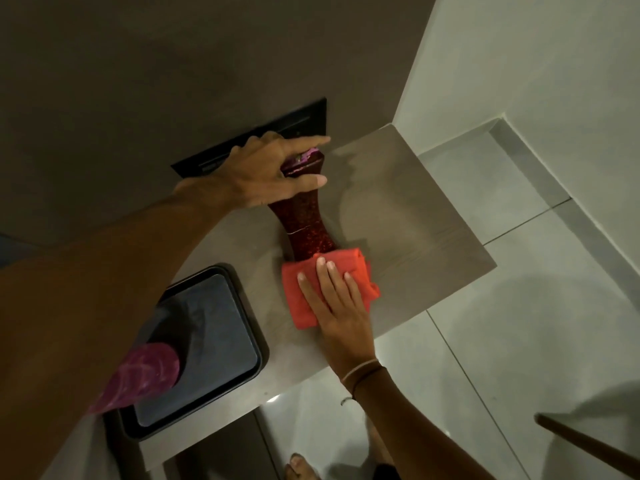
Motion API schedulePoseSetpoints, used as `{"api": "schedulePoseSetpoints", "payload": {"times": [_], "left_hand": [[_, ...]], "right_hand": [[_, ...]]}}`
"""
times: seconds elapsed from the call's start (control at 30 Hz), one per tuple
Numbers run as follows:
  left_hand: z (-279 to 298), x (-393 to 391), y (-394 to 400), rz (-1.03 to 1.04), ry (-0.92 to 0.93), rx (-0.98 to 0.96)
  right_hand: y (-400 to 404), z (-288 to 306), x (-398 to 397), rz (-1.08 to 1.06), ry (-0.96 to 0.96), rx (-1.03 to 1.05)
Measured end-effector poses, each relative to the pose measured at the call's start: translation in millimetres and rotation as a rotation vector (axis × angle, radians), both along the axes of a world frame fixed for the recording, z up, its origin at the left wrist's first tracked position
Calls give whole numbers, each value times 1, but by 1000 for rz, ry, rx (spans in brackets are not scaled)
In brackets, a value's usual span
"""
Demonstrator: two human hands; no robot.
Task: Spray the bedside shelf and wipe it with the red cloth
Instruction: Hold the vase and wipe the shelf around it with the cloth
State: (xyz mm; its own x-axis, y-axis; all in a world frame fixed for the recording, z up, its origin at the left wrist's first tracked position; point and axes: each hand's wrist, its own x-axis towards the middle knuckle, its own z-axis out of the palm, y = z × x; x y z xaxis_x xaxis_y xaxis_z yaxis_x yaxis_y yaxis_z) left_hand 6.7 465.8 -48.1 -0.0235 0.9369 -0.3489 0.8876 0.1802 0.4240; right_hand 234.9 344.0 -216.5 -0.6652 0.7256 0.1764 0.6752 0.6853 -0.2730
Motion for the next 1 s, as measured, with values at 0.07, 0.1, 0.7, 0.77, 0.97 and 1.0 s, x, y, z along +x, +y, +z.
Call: {"api": "schedulePoseSetpoints", "payload": {"times": [0.07,0.1,0.7,0.77,0.97,1.0], "left_hand": [[2,2,-2,-2,11,-3],[2,3,-3,-1,17,-3],[1,4,-6,47,10,25],[0,4,-6,44,18,33],[-1,8,-8,42,42,39],[-1,8,-8,45,42,41]], "right_hand": [[0,10,15,76,55,-95],[2,15,22,76,139,-202],[-12,9,-35,163,200,41],[-27,13,-30,-33,435,-67],[12,43,-48,-442,613,-221],[16,45,-58,-408,513,-203]]}}
